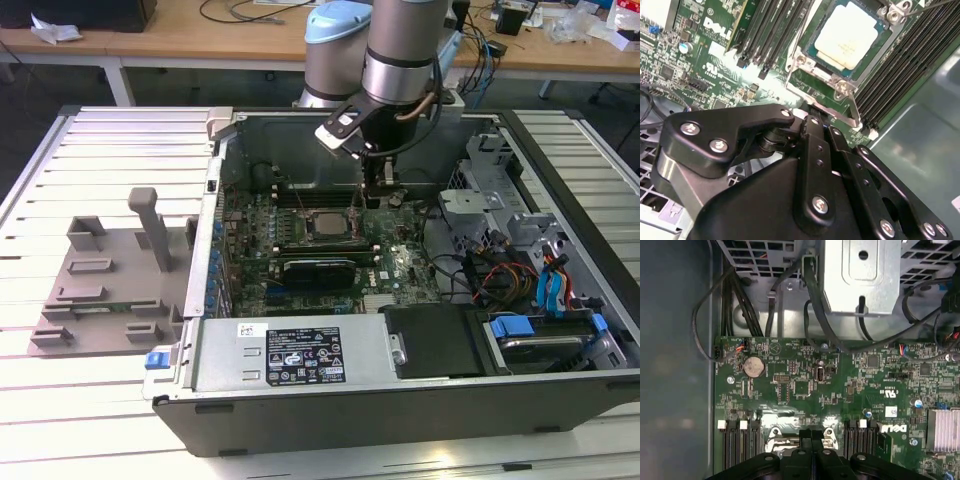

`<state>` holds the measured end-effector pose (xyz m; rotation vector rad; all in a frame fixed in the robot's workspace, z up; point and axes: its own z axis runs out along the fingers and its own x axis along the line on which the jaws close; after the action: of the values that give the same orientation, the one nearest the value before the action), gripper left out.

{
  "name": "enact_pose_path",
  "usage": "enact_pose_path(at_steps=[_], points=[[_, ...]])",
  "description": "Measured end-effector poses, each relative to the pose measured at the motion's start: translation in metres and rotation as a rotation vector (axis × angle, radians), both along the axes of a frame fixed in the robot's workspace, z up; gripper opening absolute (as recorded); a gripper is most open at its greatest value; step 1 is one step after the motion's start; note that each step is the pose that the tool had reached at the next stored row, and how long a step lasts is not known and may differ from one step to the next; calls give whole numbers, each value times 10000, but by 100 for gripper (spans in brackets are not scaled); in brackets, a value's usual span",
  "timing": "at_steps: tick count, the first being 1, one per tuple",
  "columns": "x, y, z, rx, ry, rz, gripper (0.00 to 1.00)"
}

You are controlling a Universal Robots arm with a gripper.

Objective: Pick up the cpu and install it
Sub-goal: 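Close the cpu cover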

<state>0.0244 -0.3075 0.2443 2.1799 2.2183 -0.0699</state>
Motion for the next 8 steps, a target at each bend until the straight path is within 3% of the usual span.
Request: enact_pose_path(at_steps=[8], points=[[-145,0,-10,-2,0,-1,11]])
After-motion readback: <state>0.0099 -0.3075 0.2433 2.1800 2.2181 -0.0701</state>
